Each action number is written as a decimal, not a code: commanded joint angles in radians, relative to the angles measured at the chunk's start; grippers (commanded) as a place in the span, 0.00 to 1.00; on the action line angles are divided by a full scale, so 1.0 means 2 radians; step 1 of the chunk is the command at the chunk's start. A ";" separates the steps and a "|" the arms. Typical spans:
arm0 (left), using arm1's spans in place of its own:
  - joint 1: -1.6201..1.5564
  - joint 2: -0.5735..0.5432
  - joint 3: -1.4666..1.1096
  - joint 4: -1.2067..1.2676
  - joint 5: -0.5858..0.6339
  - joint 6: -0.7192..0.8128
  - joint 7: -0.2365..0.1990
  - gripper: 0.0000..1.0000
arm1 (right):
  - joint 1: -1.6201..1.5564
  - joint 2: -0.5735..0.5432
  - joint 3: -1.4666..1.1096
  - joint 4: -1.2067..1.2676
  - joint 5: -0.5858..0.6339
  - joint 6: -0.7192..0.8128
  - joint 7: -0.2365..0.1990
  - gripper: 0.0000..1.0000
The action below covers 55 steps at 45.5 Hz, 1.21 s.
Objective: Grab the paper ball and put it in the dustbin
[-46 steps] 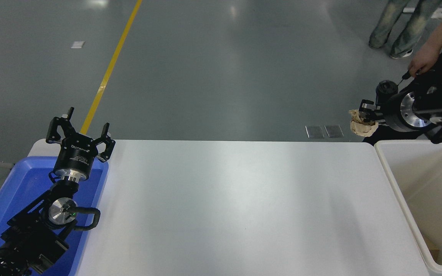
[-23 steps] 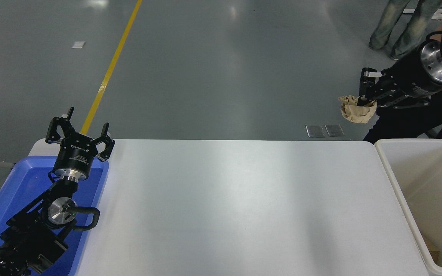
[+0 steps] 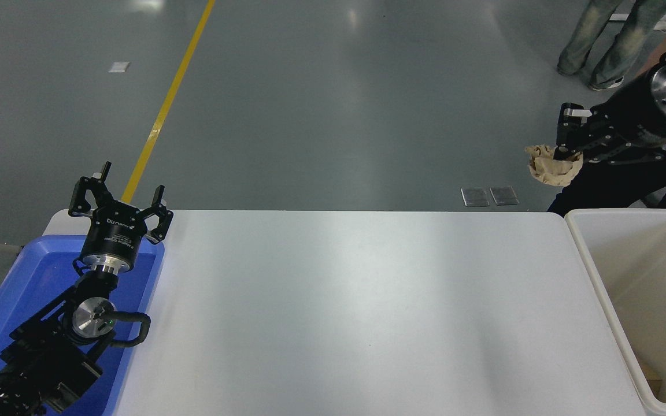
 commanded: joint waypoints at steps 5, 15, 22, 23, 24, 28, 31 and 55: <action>0.000 0.000 0.000 0.000 0.000 0.000 0.000 0.98 | -0.129 -0.067 -0.014 -0.117 -0.015 -0.065 0.000 0.00; 0.000 0.000 0.000 0.000 0.000 0.000 0.000 0.98 | -0.241 -0.101 -0.003 -0.201 -0.008 -0.126 0.000 0.00; 0.000 0.000 0.000 0.000 0.000 0.000 0.000 0.98 | -0.307 -0.112 0.008 -0.220 -0.003 -0.179 0.000 0.00; 0.000 0.000 0.000 0.000 0.000 0.000 0.000 0.98 | -0.316 -0.115 0.013 -0.222 -0.003 -0.185 0.000 0.00; 0.000 0.000 0.000 0.000 0.000 0.000 0.000 0.98 | -0.326 -0.118 0.016 -0.224 -0.003 -0.192 0.000 0.00; 0.000 0.000 0.000 0.000 0.000 0.000 0.000 0.98 | -0.366 -0.125 0.045 -0.233 -0.003 -0.220 0.000 0.00; 0.000 0.000 0.000 0.000 0.000 0.000 0.000 0.98 | -0.395 -0.135 0.076 -0.244 -0.003 -0.240 0.000 0.00; 0.000 0.000 -0.001 0.000 0.000 0.000 0.000 0.98 | -0.630 -0.144 0.318 -0.361 -0.003 -0.304 0.000 0.00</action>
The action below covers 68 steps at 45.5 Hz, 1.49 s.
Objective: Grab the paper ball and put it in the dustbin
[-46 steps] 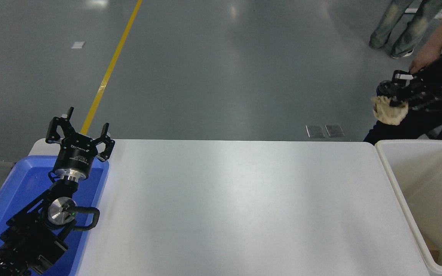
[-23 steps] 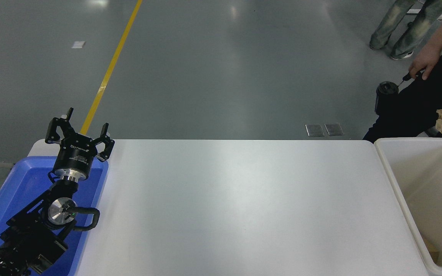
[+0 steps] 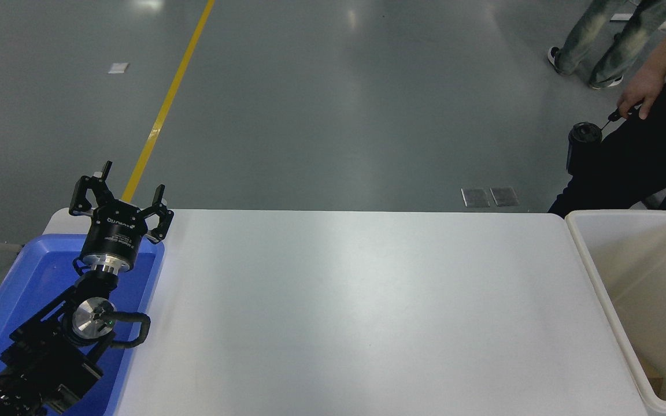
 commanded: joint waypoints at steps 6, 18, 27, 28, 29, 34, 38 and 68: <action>0.000 0.000 0.000 0.000 0.000 0.000 0.000 0.98 | -0.106 0.000 0.103 -0.043 0.000 -0.033 0.001 0.00; 0.000 0.000 0.000 0.000 0.000 0.000 0.000 0.98 | -0.111 0.001 0.118 -0.044 -0.001 -0.038 0.001 0.34; 0.000 0.000 0.000 0.000 0.000 0.000 0.000 0.98 | -0.112 0.017 0.118 -0.058 -0.001 -0.098 0.001 1.00; 0.000 0.000 0.000 0.000 0.000 0.000 0.000 0.98 | -0.112 0.019 0.119 -0.058 -0.001 -0.100 0.001 1.00; 0.000 0.000 0.000 0.000 0.000 0.000 0.000 0.98 | -0.113 0.019 0.119 -0.058 0.000 -0.100 0.001 1.00; 0.000 0.000 0.000 0.000 0.000 0.000 0.000 0.98 | -0.111 0.020 0.119 -0.058 0.000 -0.100 0.001 1.00; 0.000 0.000 0.000 0.000 0.000 0.000 0.000 0.98 | -0.110 0.021 0.119 -0.057 0.000 -0.100 0.001 1.00; -0.002 0.000 0.001 -0.001 0.000 -0.001 0.001 0.98 | 0.110 0.092 -0.002 0.004 -0.007 -0.088 0.001 1.00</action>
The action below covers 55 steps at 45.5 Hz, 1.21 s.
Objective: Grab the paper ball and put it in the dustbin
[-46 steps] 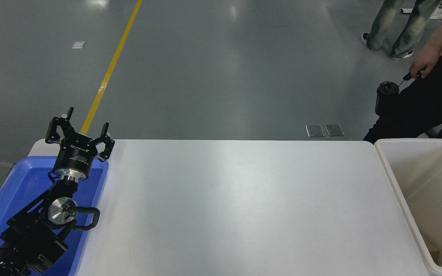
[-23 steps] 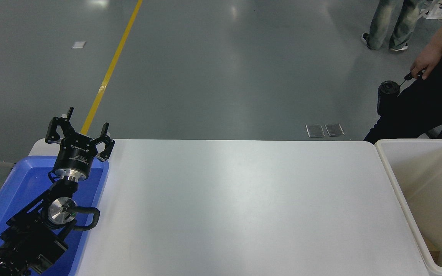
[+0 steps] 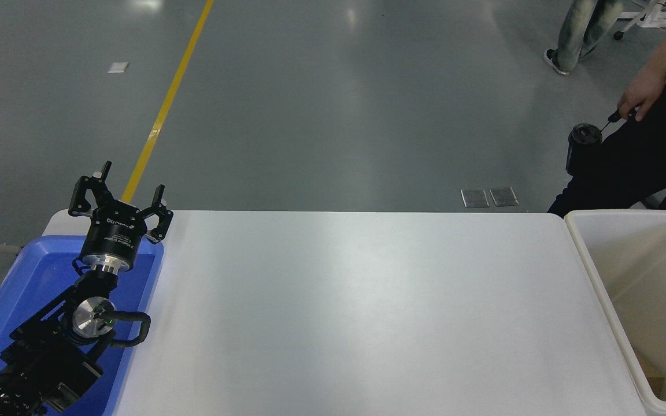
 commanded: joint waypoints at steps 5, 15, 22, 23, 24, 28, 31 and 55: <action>0.000 0.000 0.001 0.001 0.000 -0.001 0.001 0.98 | 0.195 0.058 -0.137 0.111 0.001 0.006 0.000 1.00; -0.001 0.000 0.001 0.000 0.000 -0.001 0.001 0.98 | 0.320 0.096 -0.184 0.215 0.001 0.027 -0.001 1.00; -0.001 0.000 0.001 0.000 0.000 -0.001 0.001 0.98 | 0.386 0.110 -0.186 0.264 0.001 0.109 -0.001 1.00; -0.001 0.000 0.001 0.001 0.000 -0.001 0.001 0.98 | 0.396 0.112 -0.187 0.272 0.001 0.125 -0.001 1.00; 0.000 0.000 0.001 0.000 0.000 -0.001 0.001 0.98 | 0.406 0.114 -0.187 0.280 0.001 0.141 -0.001 1.00; 0.000 0.000 0.001 0.000 0.000 -0.001 0.001 0.98 | 0.451 0.124 -0.197 0.320 0.001 0.205 -0.001 1.00; 0.000 0.000 0.001 0.001 0.000 -0.001 0.001 0.98 | 0.478 0.130 -0.206 0.344 0.001 0.243 -0.001 1.00; 0.000 0.000 0.001 0.001 0.000 -0.001 0.001 0.98 | 0.604 0.137 -0.271 0.470 -0.025 0.453 -0.021 1.00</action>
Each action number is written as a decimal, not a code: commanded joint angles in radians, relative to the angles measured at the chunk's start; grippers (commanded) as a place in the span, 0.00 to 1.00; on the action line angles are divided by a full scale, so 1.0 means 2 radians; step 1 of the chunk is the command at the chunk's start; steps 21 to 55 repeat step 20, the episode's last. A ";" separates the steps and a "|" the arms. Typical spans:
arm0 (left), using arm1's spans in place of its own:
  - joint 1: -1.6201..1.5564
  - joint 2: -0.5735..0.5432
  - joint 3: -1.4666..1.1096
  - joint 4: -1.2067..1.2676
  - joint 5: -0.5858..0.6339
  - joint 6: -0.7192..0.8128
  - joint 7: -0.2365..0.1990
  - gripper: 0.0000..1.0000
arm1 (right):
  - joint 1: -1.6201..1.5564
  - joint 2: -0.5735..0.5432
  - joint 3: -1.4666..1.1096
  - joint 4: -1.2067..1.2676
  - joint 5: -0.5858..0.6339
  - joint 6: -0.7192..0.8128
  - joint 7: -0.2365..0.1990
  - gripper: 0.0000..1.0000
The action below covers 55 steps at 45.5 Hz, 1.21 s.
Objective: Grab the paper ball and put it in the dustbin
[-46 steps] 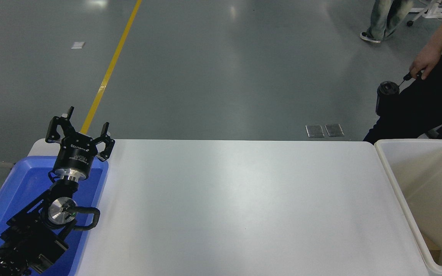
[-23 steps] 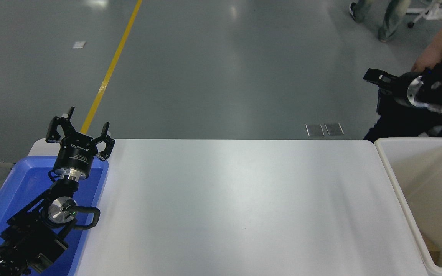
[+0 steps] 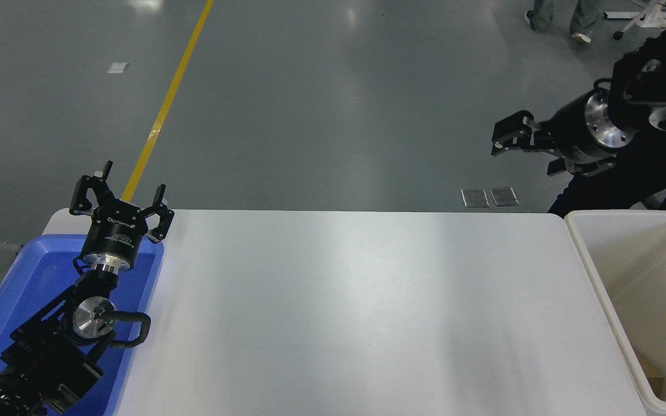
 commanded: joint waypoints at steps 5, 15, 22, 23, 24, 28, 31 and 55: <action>0.000 0.000 0.000 0.000 0.000 0.000 0.000 0.98 | 0.067 0.010 -0.035 0.078 -0.027 0.072 -0.015 1.00; 0.000 0.000 -0.001 0.000 0.000 0.001 0.000 0.98 | 0.073 0.035 -0.027 0.083 -0.027 0.071 -0.015 1.00; 0.001 0.000 -0.001 0.000 0.000 0.001 0.000 0.98 | 0.073 0.043 -0.020 0.083 -0.026 0.071 -0.015 1.00; 0.001 0.000 -0.001 0.000 0.000 0.001 0.000 0.98 | 0.073 0.043 -0.020 0.083 -0.026 0.071 -0.015 1.00; 0.001 0.000 -0.001 0.000 0.000 0.001 0.000 0.98 | 0.073 0.043 -0.020 0.083 -0.026 0.071 -0.015 1.00; 0.001 0.000 -0.001 0.000 0.000 0.001 0.000 0.98 | 0.073 0.043 -0.020 0.083 -0.026 0.071 -0.015 1.00; 0.001 0.000 -0.001 0.000 0.000 0.001 0.000 0.98 | 0.073 0.043 -0.020 0.083 -0.026 0.071 -0.015 1.00; 0.001 0.000 -0.001 0.000 0.000 0.001 0.000 0.98 | 0.073 0.043 -0.020 0.083 -0.026 0.071 -0.015 1.00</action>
